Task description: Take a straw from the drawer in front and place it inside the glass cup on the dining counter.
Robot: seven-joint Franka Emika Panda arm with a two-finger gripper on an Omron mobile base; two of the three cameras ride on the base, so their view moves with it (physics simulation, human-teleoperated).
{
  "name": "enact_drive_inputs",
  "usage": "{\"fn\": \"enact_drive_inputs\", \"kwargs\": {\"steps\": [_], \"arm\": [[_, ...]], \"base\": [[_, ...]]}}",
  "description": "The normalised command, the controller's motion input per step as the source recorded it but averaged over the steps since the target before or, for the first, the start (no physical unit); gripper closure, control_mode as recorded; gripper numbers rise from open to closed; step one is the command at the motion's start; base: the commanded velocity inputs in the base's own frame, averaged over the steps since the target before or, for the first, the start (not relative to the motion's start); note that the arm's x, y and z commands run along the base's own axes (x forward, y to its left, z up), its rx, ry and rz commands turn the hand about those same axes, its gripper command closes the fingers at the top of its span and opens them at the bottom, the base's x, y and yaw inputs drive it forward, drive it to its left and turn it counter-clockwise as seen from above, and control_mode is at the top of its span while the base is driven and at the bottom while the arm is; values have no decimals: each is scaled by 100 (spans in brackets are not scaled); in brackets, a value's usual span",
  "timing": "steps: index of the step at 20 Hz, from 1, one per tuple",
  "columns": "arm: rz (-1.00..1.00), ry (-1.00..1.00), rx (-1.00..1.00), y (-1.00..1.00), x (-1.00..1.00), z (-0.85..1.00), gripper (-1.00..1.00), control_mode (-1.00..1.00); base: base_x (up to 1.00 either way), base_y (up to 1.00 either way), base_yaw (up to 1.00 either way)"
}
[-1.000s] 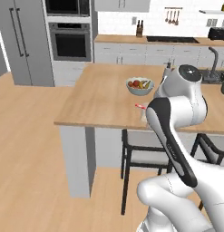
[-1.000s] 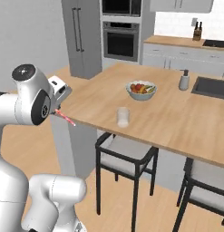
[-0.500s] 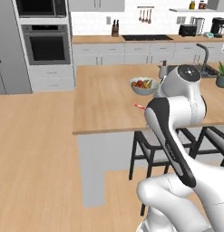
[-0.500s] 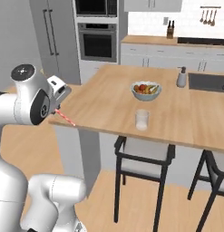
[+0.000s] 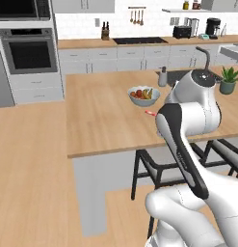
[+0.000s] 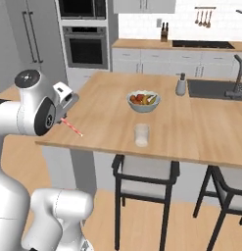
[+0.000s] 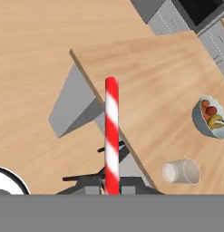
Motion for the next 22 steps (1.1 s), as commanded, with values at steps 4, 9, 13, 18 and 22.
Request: {"fn": "enact_drive_inputs", "kwargs": {"steps": [4,9,13,18,22], "arm": [[0,0,0,0,0,0,100,100],[0,0,0,0,0,0,100,100],[0,0,0,0,0,0,100,100],[0,0,0,0,0,0,100,100],[0,0,0,0,0,0,100,100]], "base": [[49,12,-21],[36,23,-20],[36,24,-20],[31,36,-18],[17,17,-12]]}}
